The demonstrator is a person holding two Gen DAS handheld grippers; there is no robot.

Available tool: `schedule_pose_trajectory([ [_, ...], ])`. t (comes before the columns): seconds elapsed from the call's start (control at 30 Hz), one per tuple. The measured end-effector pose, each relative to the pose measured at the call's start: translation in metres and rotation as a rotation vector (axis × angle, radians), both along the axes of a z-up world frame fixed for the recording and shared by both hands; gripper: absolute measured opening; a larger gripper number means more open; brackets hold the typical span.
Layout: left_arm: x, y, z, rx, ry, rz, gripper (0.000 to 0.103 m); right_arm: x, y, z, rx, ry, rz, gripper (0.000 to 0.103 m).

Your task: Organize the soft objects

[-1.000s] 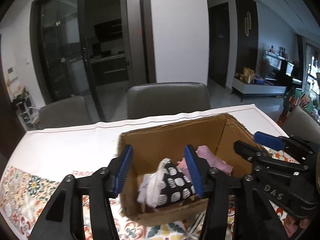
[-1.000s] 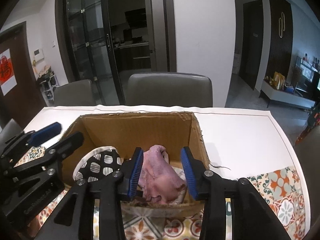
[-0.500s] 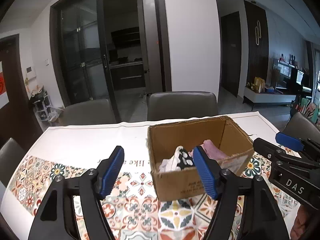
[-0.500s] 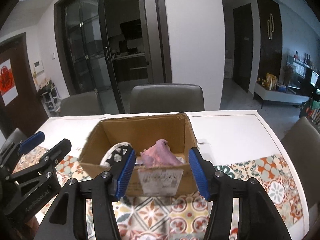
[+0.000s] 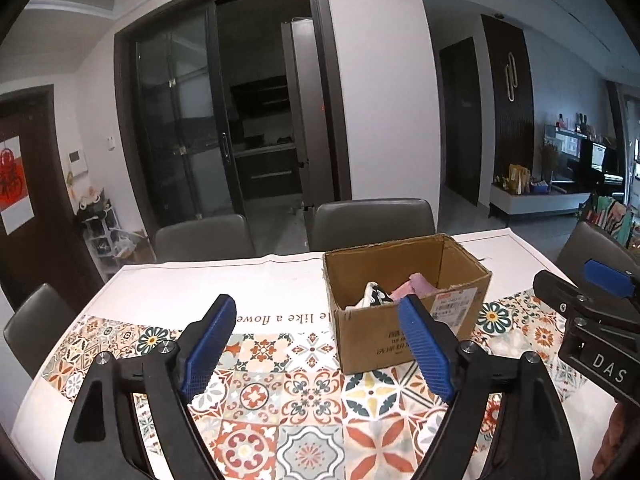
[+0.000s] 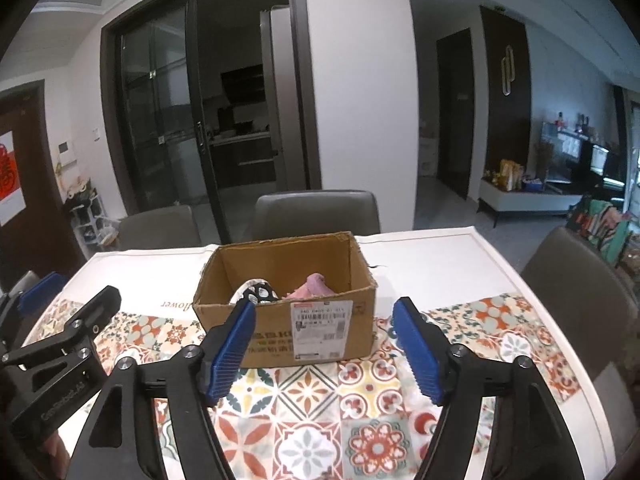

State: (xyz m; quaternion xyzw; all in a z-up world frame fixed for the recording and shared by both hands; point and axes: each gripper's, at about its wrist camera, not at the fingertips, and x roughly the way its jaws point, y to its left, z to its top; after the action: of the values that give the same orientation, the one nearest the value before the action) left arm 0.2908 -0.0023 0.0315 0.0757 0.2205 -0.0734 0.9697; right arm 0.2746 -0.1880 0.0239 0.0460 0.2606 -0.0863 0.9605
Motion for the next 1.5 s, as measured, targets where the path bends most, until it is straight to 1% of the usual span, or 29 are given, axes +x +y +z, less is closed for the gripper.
schedule_pose_trajectory([
  [0.2,-0.029,0.009,0.003,0.025,-0.028,0.011,0.084,-0.034,0.009,0.006,-0.016,-0.019,-0.015,0.074],
  [0.47,-0.075,0.012,0.008,0.005,-0.038,0.046,0.085,-0.071,0.009,0.011,-0.006,-0.027,0.000,0.074],
  [0.63,-0.103,0.011,0.010,-0.004,-0.048,0.071,0.085,-0.095,0.007,0.016,-0.001,-0.033,0.032,0.074],
  [0.67,-0.109,0.010,0.010,-0.007,-0.048,0.074,0.087,-0.098,0.007,0.016,0.000,-0.033,0.037,0.074],
  [0.93,-0.152,0.005,0.010,-0.027,-0.036,0.074,0.089,-0.148,0.003,0.023,0.005,-0.049,0.057,0.074],
  [1.2,-0.193,-0.001,0.012,-0.022,-0.049,0.074,0.091,-0.191,-0.003,0.026,0.004,-0.064,0.054,0.074],
  [1.5,-0.225,-0.007,0.016,-0.018,-0.066,0.064,0.094,-0.223,-0.008,0.027,0.004,-0.072,0.050,0.074],
])
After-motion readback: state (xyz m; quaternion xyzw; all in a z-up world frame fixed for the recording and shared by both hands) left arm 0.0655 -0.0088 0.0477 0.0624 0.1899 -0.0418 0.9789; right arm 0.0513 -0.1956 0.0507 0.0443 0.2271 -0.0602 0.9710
